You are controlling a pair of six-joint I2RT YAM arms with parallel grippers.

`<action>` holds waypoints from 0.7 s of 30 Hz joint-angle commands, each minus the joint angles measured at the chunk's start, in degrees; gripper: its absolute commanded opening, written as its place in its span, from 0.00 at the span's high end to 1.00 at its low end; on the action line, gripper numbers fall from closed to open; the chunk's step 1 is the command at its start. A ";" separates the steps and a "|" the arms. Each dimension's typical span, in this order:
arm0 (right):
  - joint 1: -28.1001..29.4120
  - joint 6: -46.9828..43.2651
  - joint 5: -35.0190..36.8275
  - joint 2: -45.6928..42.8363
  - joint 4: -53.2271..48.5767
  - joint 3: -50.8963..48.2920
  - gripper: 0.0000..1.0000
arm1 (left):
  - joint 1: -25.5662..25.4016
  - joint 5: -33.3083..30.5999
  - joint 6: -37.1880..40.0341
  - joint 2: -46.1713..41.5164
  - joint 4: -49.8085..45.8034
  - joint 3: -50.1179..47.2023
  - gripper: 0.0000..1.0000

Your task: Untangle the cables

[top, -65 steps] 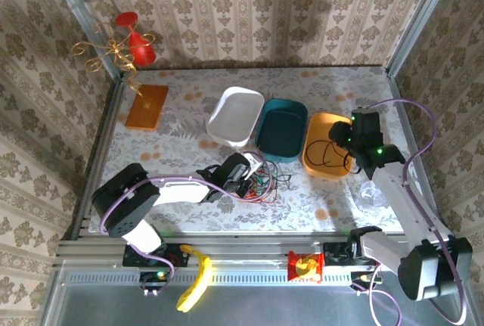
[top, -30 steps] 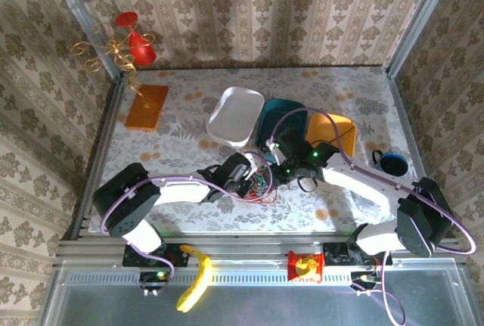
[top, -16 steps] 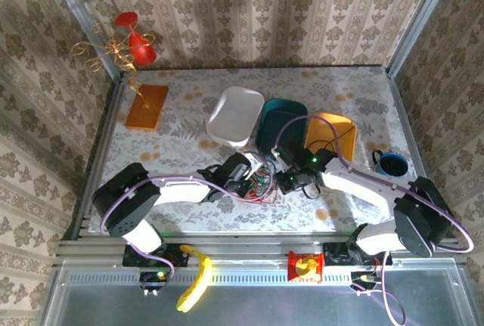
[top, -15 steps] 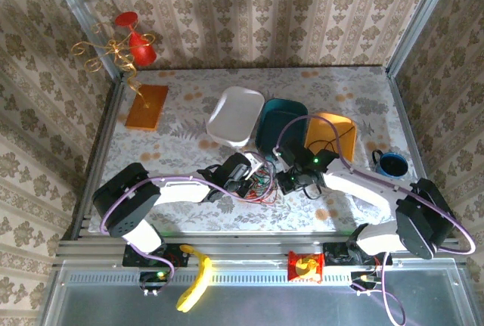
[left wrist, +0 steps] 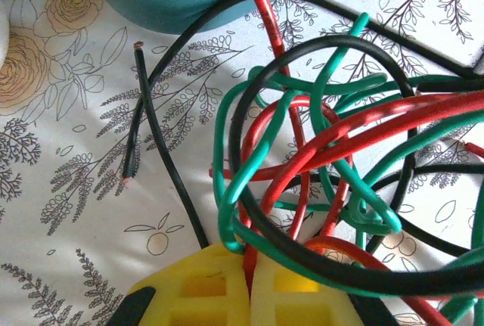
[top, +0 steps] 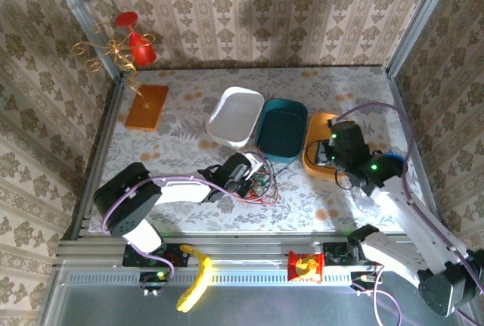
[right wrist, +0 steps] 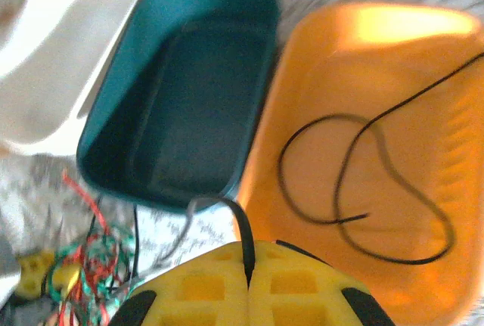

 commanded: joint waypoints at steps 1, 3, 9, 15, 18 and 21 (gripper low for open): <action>-4.21 3.39 8.41 -3.88 -2.34 4.24 1.00 | -0.22 -1.60 -0.48 1.27 -2.04 -0.76 0.93; -6.77 3.37 9.78 -5.52 -2.60 5.82 1.00 | -0.21 -1.88 -0.56 1.27 -2.09 -0.92 0.94; -13.22 0.66 6.24 -7.23 -1.03 11.82 1.00 | -0.20 -1.82 -1.35 1.25 -1.57 -1.47 0.95; -16.08 -0.43 3.39 -4.77 0.84 14.66 1.00 | -0.23 -1.72 -1.43 1.25 -0.76 -1.40 1.00; -17.05 -0.32 0.85 -2.17 2.43 12.95 1.00 | -0.22 -1.80 -1.27 1.16 -0.74 -1.04 1.00; -17.70 0.01 -2.30 1.12 4.91 10.02 1.00 | -0.26 -1.94 -1.18 1.07 -0.72 -0.81 1.00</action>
